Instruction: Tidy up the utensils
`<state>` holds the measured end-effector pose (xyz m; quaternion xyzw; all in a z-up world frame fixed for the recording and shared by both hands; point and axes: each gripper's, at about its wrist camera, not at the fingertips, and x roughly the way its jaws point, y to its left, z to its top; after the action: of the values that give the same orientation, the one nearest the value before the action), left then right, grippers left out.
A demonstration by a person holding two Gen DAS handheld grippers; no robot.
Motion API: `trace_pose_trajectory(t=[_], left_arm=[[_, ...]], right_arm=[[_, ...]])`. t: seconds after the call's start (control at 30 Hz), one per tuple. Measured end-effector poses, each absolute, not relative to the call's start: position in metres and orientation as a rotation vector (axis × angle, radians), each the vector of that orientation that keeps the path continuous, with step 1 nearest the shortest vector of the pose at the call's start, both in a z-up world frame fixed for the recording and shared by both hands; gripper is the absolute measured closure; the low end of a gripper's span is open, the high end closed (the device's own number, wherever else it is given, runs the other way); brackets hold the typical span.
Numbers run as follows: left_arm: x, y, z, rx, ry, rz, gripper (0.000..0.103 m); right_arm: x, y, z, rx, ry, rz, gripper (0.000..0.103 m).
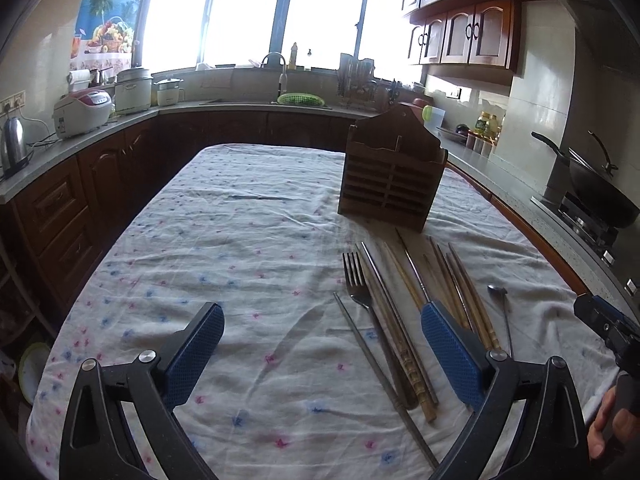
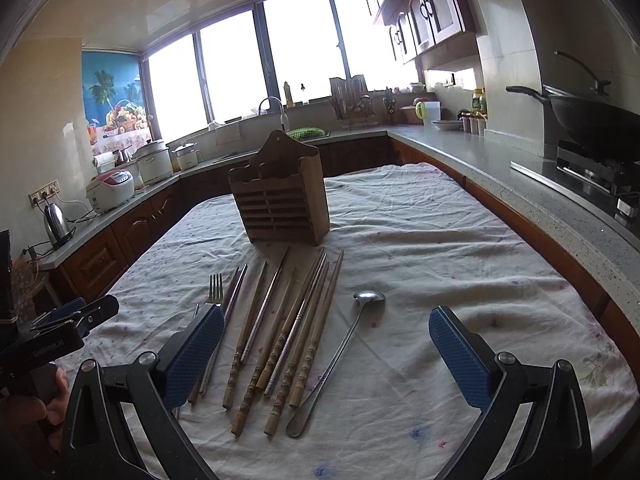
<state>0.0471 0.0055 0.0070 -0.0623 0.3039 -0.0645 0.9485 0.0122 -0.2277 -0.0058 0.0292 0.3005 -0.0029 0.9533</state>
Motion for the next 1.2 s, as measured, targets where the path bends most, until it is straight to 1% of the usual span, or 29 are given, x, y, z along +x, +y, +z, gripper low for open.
trace_pose_trajectory(t=[0.03, 0.07, 0.1, 0.13, 0.17, 0.23, 0.27, 0.33, 0.37, 0.43, 0.57, 0.73, 0.8, 0.83, 0.93, 1.03, 1.07, 1.1, 1.13, 1.17, 1.2], left_arm=[[0.055, 0.005, 0.007, -0.123, 0.634, -0.146, 0.008], [0.062, 0.003, 0.007, -0.118, 0.648, -0.158, 0.012], [0.069, 0.002, 0.007, -0.115, 0.662, -0.172, 0.015], [0.077, 0.001, 0.006, -0.111, 0.682, -0.190, 0.019], [0.085, 0.001, 0.005, -0.109, 0.700, -0.203, 0.025], [0.099, 0.000, 0.003, -0.111, 0.732, -0.230, 0.030], [0.107, 0.000, 0.001, -0.115, 0.748, -0.245, 0.033], [0.121, 0.001, -0.003, -0.125, 0.778, -0.263, 0.037], [0.130, 0.000, -0.006, -0.125, 0.792, -0.269, 0.040], [0.144, 0.002, -0.012, -0.134, 0.822, -0.277, 0.044], [0.176, 0.001, -0.021, -0.147, 0.859, -0.282, 0.048], [0.216, -0.006, -0.036, -0.126, 0.905, -0.311, 0.054], [0.228, -0.007, -0.042, -0.127, 0.922, -0.321, 0.061], [0.234, -0.007, -0.045, -0.129, 0.935, -0.330, 0.066], [0.248, -0.011, -0.056, -0.134, 0.972, -0.364, 0.068], [0.256, -0.017, -0.059, -0.113, 0.967, -0.378, 0.068], [0.258, -0.018, -0.059, -0.114, 0.968, -0.382, 0.072], [0.259, -0.018, -0.060, -0.120, 0.971, -0.389, 0.078], [0.260, -0.018, -0.061, -0.133, 0.976, -0.406, 0.084], [0.259, -0.018, -0.061, -0.143, 0.976, -0.416, 0.086], [0.258, -0.018, -0.060, -0.139, 0.974, -0.418, 0.089]], right_arm=[[0.016, -0.231, -0.008, 0.074, 0.626, -0.003, 0.000], [0.021, -0.233, -0.009, 0.078, 0.639, -0.003, 0.001], [0.026, -0.236, -0.012, 0.092, 0.660, -0.002, 0.002], [0.031, -0.239, -0.015, 0.109, 0.680, 0.002, 0.005], [0.036, -0.243, -0.018, 0.140, 0.711, 0.011, 0.007], [0.045, -0.248, -0.023, 0.168, 0.740, 0.022, 0.014], [0.050, -0.250, -0.027, 0.187, 0.756, 0.028, 0.016], [0.058, -0.252, -0.032, 0.208, 0.785, 0.035, 0.024], [0.062, -0.253, -0.035, 0.225, 0.802, 0.040, 0.026], [0.068, -0.254, -0.041, 0.242, 0.827, 0.049, 0.034], [0.080, -0.258, -0.053, 0.270, 0.883, 0.068, 0.039], [0.096, -0.267, -0.068, 0.299, 0.948, 0.056, 0.050], [0.101, -0.269, -0.071, 0.305, 0.963, 0.060, 0.051], [0.103, -0.269, -0.073, 0.309, 0.971, 0.064, 0.052], [0.110, -0.272, -0.081, 0.337, 1.000, 0.073, 0.055], [0.113, -0.271, -0.083, 0.338, 0.993, 0.083, 0.056], [0.114, -0.272, -0.083, 0.342, 0.992, 0.088, 0.056], [0.116, -0.272, -0.084, 0.348, 0.990, 0.091, 0.058], [0.118, -0.273, -0.085, 0.352, 0.992, 0.091, 0.068], [0.119, -0.274, -0.086, 0.356, 0.996, 0.087, 0.075], [0.121, -0.276, -0.088, 0.369, 1.006, 0.088, 0.093]])
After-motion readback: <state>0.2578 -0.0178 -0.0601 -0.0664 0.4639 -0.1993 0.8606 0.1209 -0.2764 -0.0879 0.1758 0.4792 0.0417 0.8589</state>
